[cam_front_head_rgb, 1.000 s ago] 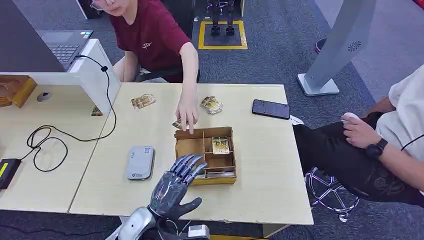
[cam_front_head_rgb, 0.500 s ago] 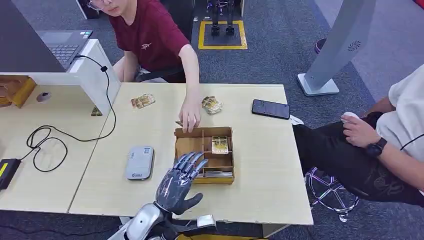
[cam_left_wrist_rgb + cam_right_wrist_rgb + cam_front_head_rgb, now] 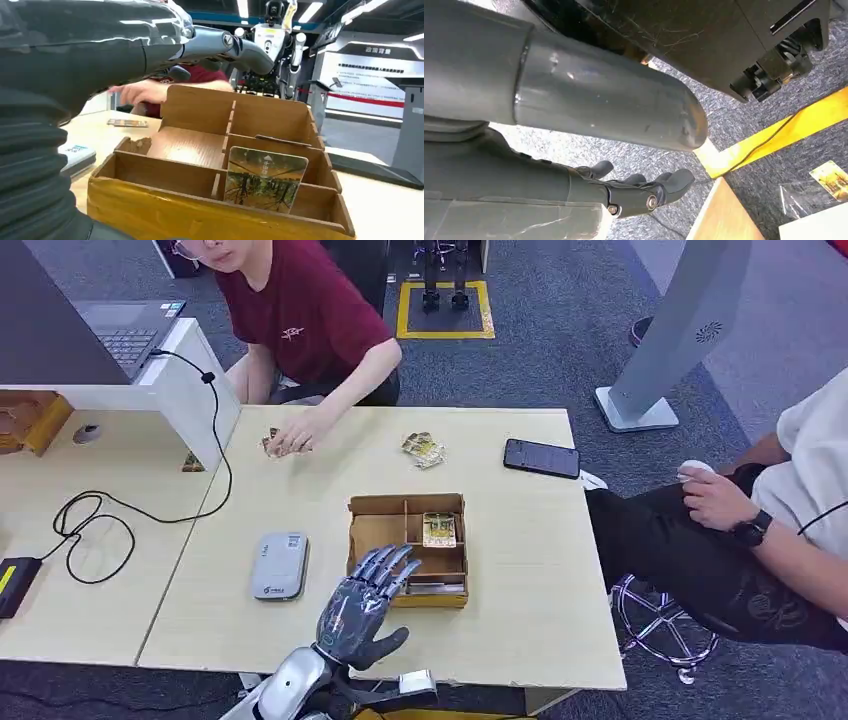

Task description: Pass the card to the sensor for recognition and then transmit it.

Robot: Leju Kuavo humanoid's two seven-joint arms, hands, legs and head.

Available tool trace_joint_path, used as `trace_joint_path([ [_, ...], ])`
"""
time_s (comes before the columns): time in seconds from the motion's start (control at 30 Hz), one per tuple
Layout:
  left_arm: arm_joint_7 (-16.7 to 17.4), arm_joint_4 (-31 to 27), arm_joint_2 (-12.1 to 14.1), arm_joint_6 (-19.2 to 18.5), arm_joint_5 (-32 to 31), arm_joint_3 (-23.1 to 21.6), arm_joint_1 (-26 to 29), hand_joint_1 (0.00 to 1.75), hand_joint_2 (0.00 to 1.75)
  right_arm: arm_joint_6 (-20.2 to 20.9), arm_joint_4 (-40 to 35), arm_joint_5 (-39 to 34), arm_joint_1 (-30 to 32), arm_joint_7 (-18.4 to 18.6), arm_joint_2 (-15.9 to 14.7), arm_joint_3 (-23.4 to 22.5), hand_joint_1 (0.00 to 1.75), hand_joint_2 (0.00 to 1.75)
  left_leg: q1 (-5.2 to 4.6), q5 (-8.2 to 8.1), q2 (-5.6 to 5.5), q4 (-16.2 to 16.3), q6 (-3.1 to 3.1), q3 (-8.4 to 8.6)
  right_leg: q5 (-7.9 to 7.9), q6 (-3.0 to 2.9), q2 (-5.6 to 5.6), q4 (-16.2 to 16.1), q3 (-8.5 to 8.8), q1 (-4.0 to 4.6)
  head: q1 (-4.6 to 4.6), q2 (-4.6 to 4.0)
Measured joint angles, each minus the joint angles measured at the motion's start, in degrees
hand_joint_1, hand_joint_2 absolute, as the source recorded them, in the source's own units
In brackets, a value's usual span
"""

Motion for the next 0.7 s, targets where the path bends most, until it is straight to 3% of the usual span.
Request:
trace_joint_path([
  [0.43, 4.0, 0.5, -0.3, 0.7, -4.2, 0.0, -1.3, 0.00, 1.75, 0.1, 0.0, -0.5, 0.0, 0.3, 0.0, 0.4, 0.00, 0.00, 0.00, 0.00, 0.00, 0.0, 0.00, -0.01, 0.00, 0.00, 0.00, 0.0, 0.00, 0.00, 0.00, 0.00],
  [0.7, 5.7, 4.2, -1.1, 0.7, -5.5, 0.5, -3.8, 0.00, 1.75, 0.6, 0.0, -0.4, -0.3, 0.4, 0.0, 1.2, 0.00, 0.00, 0.00, 0.01, -0.01, 0.0, 0.00, 0.00, 0.00, 0.00, 0.00, 0.0, 0.00, 0.00, 0.00, 0.00],
])
